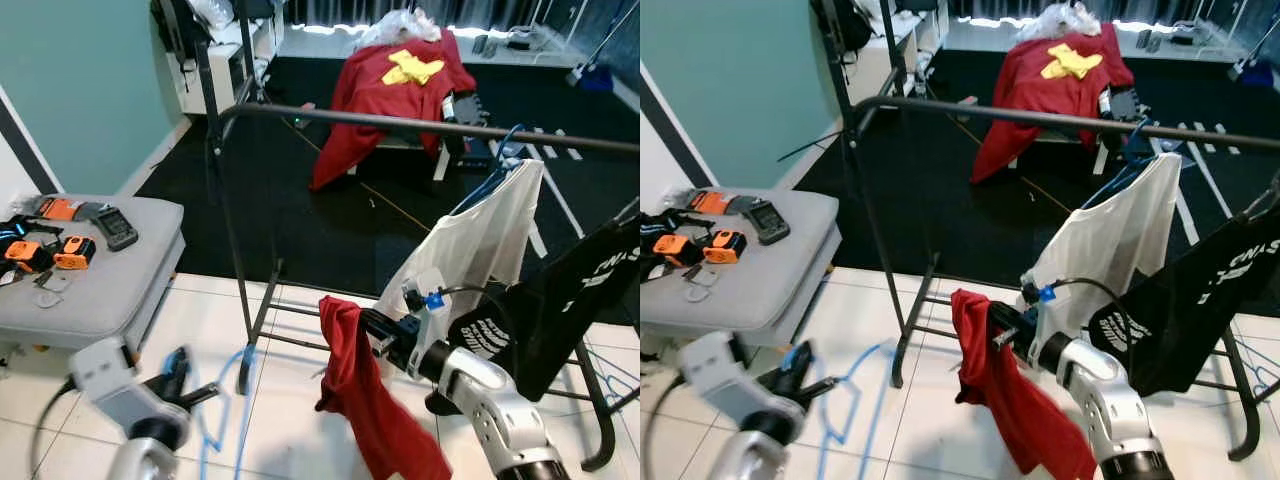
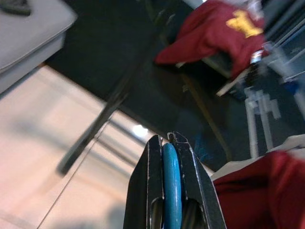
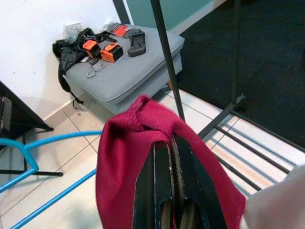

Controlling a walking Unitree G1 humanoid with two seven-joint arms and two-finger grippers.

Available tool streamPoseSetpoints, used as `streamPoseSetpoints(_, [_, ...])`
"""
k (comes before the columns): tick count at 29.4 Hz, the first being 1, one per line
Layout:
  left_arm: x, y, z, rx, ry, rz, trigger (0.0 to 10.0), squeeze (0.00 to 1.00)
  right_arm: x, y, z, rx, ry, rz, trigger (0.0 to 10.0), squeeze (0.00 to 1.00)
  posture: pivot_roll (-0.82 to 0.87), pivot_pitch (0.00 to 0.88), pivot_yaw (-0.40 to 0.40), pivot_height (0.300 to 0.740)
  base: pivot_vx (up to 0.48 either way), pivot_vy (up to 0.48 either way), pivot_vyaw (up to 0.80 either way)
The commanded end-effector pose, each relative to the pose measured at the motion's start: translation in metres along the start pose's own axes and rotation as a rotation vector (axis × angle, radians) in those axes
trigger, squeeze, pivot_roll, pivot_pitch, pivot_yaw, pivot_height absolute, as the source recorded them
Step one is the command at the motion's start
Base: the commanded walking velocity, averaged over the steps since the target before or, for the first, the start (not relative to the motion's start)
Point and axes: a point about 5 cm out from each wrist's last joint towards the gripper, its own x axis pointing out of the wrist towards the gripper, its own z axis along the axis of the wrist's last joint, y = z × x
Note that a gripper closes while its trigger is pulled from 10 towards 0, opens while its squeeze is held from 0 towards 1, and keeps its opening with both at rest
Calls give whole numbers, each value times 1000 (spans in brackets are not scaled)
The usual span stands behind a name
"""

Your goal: Hang hanger

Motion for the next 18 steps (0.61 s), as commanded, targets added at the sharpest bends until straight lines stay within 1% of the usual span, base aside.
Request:
streamPoseSetpoints(1, [0, 8, -2, 11, 0, 31, 10000, 0, 6, 4, 3, -8, -30, 15, 10000, 0, -4, 9, -40, 740, 0, 0, 794])
streamPoseSetpoints(2, [3, 7, -2, 4, -2, 20, 10000, 0, 8, 5, 3, 14, -38, 9, 10000, 0, 1, 0, -48, 740, 0, 0, 794])
streamPoseSetpoints(3, [3, 7, -2, 4, -2, 20, 10000, 0, 8, 5, 3, 14, -38, 9, 10000, 0, 1, 0, -48, 740, 0, 0, 794])
streamPoseSetpoints(6, [13, 6, -6, -51, 13, -12, 10000, 0, 15, 12, 7, 37, -58, 31, 10000, 0, -1, 0, -52, 740, 0, 0, 794])
streamPoseSetpoints(7, [13, 6, -6, -51, 13, -12, 10000, 0, 15, 12, 7, 37, -58, 31, 10000, 0, -1, 0, -52, 740, 0, 0, 794])
streamPoseSetpoints(9, [19, 6, -6, -64, 14, -35, 10000, 0, 19, 13, 10, 46, -66, 39, 10000, 0, -6, 0, -52, 740, 0, 0, 794])
streamPoseSetpoints(13, [29, 7, -4, -63, 6, -60, 10000, 0, 27, 19, 11, 48, -82, 62, 10000, 0, 5, 0, -52, 740, 0, 0, 794])
streamPoseSetpoints(14, [29, 7, -4, -63, 6, -60, 10000, 0, 27, 19, 11, 48, -82, 62, 10000, 0, 5, 0, -52, 740, 0, 0, 794])
streamPoseSetpoints(16, [34, 5, -3, -65, 11, -76, 10000, 0, 33, 22, 12, 52, -92, 71, 10000, 0, 9, 0, -49, 740, 0, 0, 794])
streamPoseSetpoints(17, [38, 2, -4, -44, 17, -91, 10000, 0, 39, 26, 13, 46, -92, 86, 10000, 0, 19, 0, -52, 740, 0, 0, 794])
streamPoseSetpoints(18, [38, 2, -4, -44, 17, -91, 10000, 0, 39, 26, 13, 46, -92, 86, 10000, 0, 19, 0, -52, 740, 0, 0, 794])
